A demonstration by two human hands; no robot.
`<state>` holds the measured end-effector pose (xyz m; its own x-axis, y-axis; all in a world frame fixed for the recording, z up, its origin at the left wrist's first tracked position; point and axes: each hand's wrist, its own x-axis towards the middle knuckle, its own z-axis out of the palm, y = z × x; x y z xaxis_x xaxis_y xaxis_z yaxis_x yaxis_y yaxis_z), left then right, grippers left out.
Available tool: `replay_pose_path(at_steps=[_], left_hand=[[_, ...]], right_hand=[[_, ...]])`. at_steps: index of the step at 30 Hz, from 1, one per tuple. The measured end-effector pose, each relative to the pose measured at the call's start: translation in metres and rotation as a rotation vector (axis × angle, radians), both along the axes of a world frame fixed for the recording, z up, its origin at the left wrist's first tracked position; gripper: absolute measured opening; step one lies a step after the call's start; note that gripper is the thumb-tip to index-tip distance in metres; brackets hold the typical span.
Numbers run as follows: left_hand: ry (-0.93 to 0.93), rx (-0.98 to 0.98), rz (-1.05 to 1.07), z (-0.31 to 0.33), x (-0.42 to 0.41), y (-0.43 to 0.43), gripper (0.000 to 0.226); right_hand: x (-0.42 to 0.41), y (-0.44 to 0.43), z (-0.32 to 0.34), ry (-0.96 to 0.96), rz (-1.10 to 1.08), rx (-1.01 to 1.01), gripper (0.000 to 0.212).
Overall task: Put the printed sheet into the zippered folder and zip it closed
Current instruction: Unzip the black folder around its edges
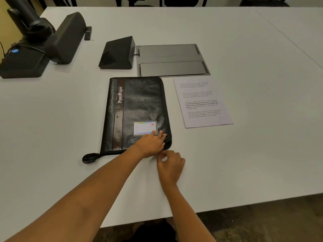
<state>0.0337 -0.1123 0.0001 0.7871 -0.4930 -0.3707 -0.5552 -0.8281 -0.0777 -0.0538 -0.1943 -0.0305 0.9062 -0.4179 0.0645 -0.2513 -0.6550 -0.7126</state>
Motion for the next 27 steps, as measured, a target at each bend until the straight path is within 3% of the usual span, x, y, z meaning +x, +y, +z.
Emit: replay_pose_path(at_steps=[4,6,8,11,14,19,27], left_hand=[[0.035,-0.026,0.051,0.001,-0.001,-0.001,0.054],[0.091,-0.234,0.165,0.001,-0.004,0.004,0.053],[0.100,-0.572,0.356,0.001,-0.012,0.013,0.043],[-0.088,-0.798,0.496,-0.002,-0.032,0.026,0.020],[-0.195,-0.817,0.687,-0.007,-0.052,0.036,0.025],[-0.117,-0.747,0.980,-0.006,-0.062,0.037,0.041],[0.011,-0.886,1.041,-0.003,-0.066,0.027,0.031]], right_hand=[[-0.004,0.031,-0.004,0.081,0.098,0.016,0.011],[-0.003,0.034,-0.007,0.110,0.107,0.042,0.014],[-0.004,0.031,-0.010,0.115,0.107,0.043,0.015],[-0.004,0.031,-0.011,0.105,0.107,0.070,0.015],[-0.004,0.033,-0.010,0.101,0.093,0.105,0.016],[-0.006,0.035,-0.011,0.089,0.099,0.135,0.018],[-0.012,0.034,-0.011,0.075,0.140,0.102,0.019]])
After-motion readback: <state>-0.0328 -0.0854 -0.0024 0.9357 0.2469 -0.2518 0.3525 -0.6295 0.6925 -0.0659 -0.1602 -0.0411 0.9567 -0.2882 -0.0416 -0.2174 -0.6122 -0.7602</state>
